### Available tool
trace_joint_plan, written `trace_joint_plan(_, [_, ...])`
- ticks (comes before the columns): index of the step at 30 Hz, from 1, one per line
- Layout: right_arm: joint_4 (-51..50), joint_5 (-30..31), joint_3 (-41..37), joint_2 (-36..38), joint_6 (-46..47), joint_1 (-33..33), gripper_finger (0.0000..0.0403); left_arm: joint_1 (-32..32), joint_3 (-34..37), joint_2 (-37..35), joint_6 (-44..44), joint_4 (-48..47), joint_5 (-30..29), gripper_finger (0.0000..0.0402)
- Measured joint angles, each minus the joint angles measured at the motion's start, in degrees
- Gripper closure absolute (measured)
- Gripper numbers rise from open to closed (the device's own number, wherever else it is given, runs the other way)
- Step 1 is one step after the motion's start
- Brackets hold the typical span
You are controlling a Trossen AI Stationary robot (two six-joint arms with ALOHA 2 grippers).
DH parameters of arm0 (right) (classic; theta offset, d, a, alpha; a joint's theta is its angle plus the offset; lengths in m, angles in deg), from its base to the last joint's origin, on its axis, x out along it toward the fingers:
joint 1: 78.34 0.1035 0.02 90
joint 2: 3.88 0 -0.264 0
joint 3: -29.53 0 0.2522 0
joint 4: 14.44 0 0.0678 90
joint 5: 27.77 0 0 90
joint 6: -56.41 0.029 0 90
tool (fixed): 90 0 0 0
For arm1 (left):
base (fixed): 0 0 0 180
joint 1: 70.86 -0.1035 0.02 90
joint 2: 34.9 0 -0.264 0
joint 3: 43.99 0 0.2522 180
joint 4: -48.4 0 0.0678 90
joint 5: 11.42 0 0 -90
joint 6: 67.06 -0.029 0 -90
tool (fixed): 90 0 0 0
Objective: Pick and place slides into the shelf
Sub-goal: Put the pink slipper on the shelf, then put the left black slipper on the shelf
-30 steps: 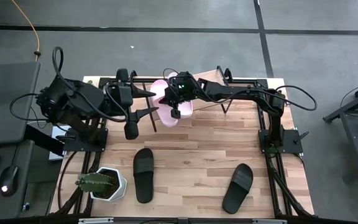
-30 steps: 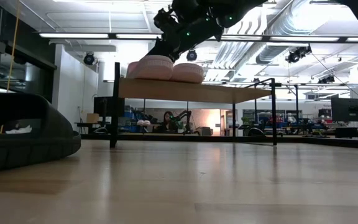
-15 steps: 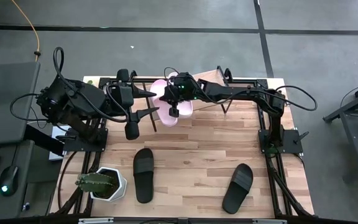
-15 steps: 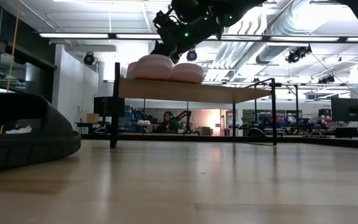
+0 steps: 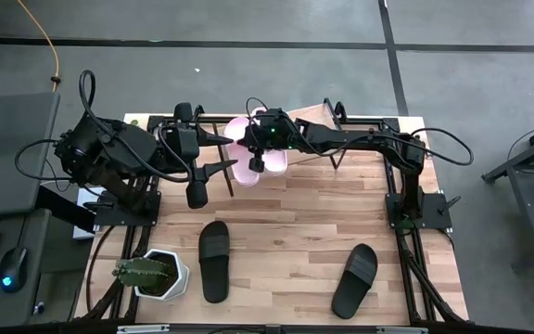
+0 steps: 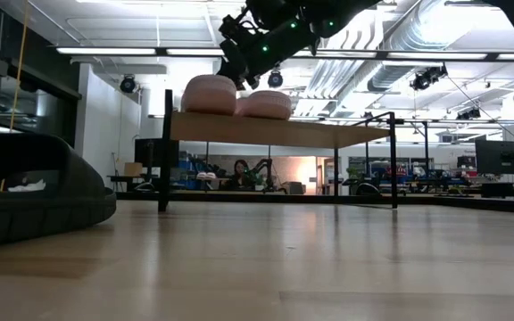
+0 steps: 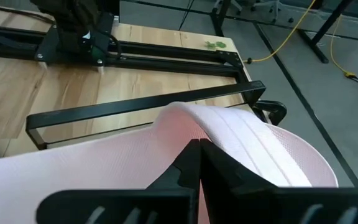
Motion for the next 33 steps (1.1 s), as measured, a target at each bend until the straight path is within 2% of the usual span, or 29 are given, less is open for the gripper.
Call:
trace_joint_plan(15, [-0.02, 2.42, 0.00, 0.02, 0.25, 0.01, 0.0403, 0.00, -0.01, 0.00, 0.02, 0.02, 0.00, 0.0224])
trace_joint_plan(20, [-0.15, -4.57, 0.00, 0.04, 1.72, -0.06, 0.0403, 0.01, -0.01, 0.00, 0.02, 0.02, -0.01, 0.0224])
trace_joint_plan(33, [-3.75, -17.34, 0.00, 0.16, 2.72, 3.06, 0.0403, 0.00, -0.01, 0.00, 0.11, -2.89, -0.02, 0.0224])
